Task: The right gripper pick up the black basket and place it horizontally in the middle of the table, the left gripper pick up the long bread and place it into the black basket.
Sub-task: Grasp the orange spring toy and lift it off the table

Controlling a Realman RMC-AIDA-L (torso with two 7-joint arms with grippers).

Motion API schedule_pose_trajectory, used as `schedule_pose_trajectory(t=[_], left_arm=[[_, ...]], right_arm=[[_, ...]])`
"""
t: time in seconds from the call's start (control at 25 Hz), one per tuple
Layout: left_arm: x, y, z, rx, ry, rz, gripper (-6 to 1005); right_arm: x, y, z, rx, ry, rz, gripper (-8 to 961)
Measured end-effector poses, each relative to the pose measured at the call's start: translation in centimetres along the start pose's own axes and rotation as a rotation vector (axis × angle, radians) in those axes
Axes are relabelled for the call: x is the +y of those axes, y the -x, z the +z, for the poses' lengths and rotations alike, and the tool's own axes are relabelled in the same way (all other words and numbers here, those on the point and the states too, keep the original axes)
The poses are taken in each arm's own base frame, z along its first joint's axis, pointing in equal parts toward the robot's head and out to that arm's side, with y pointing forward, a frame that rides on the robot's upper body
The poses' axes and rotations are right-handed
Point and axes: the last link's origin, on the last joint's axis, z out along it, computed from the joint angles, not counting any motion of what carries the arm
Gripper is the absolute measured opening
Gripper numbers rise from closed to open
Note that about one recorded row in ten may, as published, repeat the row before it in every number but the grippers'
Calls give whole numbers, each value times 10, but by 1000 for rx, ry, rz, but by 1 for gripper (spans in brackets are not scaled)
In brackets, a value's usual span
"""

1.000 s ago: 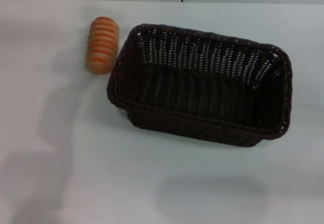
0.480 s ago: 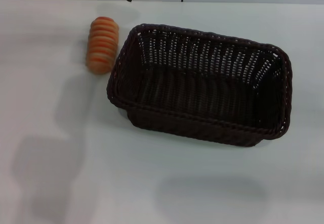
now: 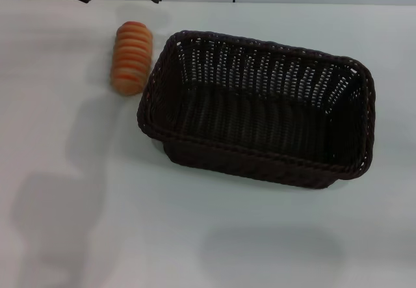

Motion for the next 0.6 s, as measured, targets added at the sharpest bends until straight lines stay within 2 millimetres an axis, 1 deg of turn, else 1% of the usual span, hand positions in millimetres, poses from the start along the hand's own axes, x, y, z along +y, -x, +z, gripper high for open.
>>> schedule_pose_trajectory(t=[0.12,0.24,0.36,0.6], left_arm=[[-5,4,7,0,-20,6,736],[-19,9,11,-11,-44,-14,735],[-26,13,13,-17,-52,-25,735],[-29,24,19,-42,-55,-37,735]], right_arm=[[2,3,1,-7,7,-1,588],[5,5,4,-17,20,-1,588],[9,9,9,-29,35,-2,588],[13,14,15,-48,54,-5,588]])
